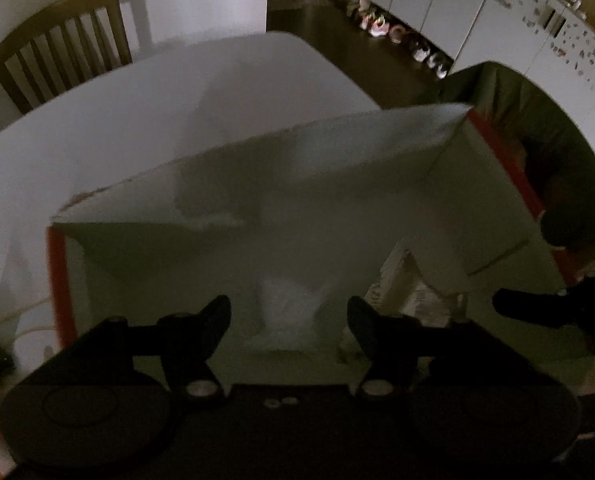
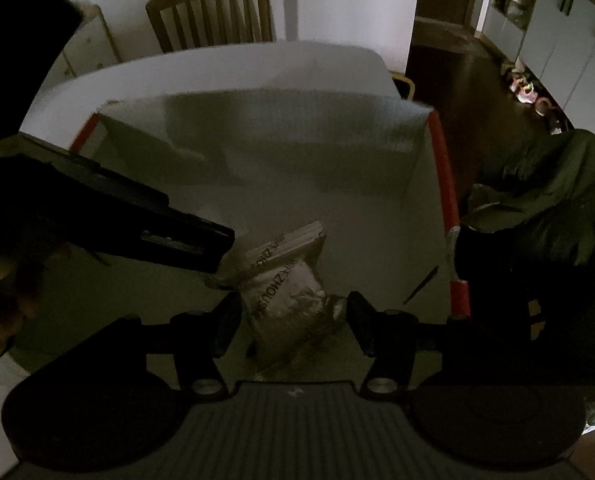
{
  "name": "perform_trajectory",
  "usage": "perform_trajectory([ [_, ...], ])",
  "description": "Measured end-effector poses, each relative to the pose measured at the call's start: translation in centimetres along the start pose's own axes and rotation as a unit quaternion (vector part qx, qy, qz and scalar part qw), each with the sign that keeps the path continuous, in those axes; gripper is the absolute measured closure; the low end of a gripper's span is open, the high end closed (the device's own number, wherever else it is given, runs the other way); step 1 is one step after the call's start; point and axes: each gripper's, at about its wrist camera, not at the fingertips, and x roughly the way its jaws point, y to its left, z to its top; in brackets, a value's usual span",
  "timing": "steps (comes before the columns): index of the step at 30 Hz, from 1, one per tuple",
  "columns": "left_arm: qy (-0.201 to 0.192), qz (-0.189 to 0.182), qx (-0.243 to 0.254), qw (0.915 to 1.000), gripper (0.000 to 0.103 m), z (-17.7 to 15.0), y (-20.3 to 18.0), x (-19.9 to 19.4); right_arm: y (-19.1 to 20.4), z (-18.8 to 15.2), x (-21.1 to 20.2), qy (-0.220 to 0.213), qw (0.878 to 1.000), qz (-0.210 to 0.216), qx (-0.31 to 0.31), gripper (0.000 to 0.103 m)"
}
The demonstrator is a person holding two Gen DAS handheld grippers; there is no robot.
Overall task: Organize objects
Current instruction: 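Open both grippers to drop the bag and tissue, then lift out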
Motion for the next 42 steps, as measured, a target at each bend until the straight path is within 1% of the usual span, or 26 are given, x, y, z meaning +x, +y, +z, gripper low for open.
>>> perform_trajectory([
  [3, -0.019, -0.007, 0.001, 0.9998, 0.040, -0.2, -0.2, -1.3, -0.4, 0.0, -1.1, -0.015, 1.000, 0.005, 0.003, 0.046],
  [6, -0.043, -0.010, 0.003, 0.9990, 0.040, -0.8, -0.7, -3.2, -0.9, 0.4, -2.1, -0.032, 0.999, 0.010, 0.006, 0.040],
  [9, -0.062, -0.017, 0.003, 0.9979, 0.039, -1.4, -1.2, -4.9, -1.0, 0.2, -3.4, -0.045, 0.999, 0.016, 0.008, 0.040],
  [10, -0.068, -0.017, 0.005, 0.9975, 0.039, -0.4, -2.4, -4.5, -0.9, 0.1, -3.7, -0.050, 0.999, 0.017, 0.008, 0.040],
  [11, -0.076, -0.017, 0.007, 0.9969, 0.039, -0.7, -2.5, -5.2, -0.8, 0.0, -4.1, -0.055, 0.998, 0.017, 0.007, 0.040],
  [15, -0.099, -0.018, 0.004, 0.9949, 0.039, -1.6, -2.4, -7.2, -0.4, -0.4, -5.9, -0.076, 0.997, 0.020, 0.007, 0.040],
  [16, -0.103, -0.019, 0.003, 0.9945, 0.039, -1.6, -2.5, -7.2, -0.2, -0.5, -6.1, -0.081, 0.996, 0.018, 0.009, 0.040],
  [19, -0.122, -0.019, 0.003, 0.9924, 0.039, -2.8, -2.5, -8.8, 0.4, -0.8, -7.2, -0.094, 0.995, 0.017, 0.005, 0.040],
  [23, -0.146, -0.021, 0.006, 0.9890, 0.038, -4.4, -2.0, -11.2, 1.2, -1.5, -8.5, -0.108, 0.994, 0.022, 0.004, 0.039],
  [27, -0.178, -0.018, 0.014, 0.9838, 0.033, -6.1, -1.6, -13.3, 2.0, -2.4, -9.8, -0.125, 0.992, 0.025, 0.003, 0.037],
  [31, -0.195, -0.028, 0.008, 0.9803, 0.031, -7.6, -0.5, -15.3, 3.1, -3.0, -10.8, -0.135, 0.990, 0.029, 0.003, 0.037],
  [33, -0.209, -0.021, 0.013, 0.9776, 0.027, -8.6, 0.0, -16.2, 3.6, -3.3, -11.4, -0.145, 0.989, 0.032, 0.005, 0.037],
  [34, -0.215, -0.017, 0.016, 0.9764, 0.027, -9.0, 0.2, -16.6, 3.9, -3.5, -11.7, -0.153, 0.988, 0.032, 0.006, 0.035],
  [36, -0.224, -0.015, 0.017, 0.9743, 0.026, -9.8, 0.7, -17.3, 4.3, -3.9, -12.4, -0.166, 0.985, 0.037, 0.010, 0.033],
  [40, -0.237, -0.021, 0.002, 0.9713, 0.021, -10.9, 2.0, -18.5, 5.5, -4.4, -13.4, -0.182, 0.982, 0.041, 0.018, 0.032],
  [42, -0.243, -0.020, 0.000, 0.9699, 0.020, -11.5, 2.7, -19.0, 6.2, -4.6, -13.9, -0.190, 0.980, 0.046, 0.024, 0.029],
])
